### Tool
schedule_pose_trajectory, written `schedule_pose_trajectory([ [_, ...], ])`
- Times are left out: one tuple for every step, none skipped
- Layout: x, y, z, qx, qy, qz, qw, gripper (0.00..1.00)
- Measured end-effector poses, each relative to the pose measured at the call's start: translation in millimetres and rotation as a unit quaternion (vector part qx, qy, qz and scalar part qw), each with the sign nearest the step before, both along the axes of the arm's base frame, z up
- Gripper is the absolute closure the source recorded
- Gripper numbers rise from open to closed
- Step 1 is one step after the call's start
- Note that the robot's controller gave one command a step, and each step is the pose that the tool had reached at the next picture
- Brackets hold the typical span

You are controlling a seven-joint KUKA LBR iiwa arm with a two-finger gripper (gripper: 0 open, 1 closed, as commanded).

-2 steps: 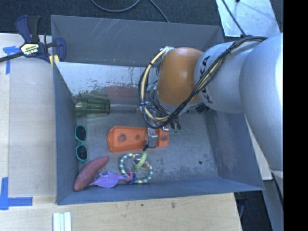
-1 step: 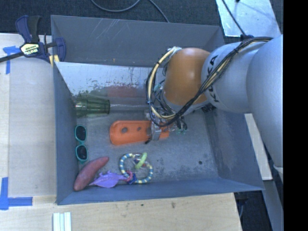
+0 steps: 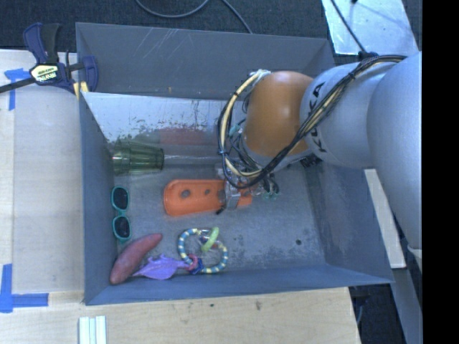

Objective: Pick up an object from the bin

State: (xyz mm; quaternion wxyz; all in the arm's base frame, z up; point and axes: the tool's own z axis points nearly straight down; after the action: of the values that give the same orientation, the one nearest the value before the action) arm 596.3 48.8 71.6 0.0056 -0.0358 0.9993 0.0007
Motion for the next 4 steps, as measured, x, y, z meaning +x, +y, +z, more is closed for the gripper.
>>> schedule_pose_trajectory([
  [-0.6,0,2,0.0,-0.0001,0.0,1.0,1.0],
  [-2.2,0,15,0.0,0.0025,0.0,1.0,1.0],
  [-1.8,0,34,0.0,0.0016,0.0,1.0,1.0],
  [-0.3,0,51,0.0,-0.001,0.0,1.0,1.0],
])
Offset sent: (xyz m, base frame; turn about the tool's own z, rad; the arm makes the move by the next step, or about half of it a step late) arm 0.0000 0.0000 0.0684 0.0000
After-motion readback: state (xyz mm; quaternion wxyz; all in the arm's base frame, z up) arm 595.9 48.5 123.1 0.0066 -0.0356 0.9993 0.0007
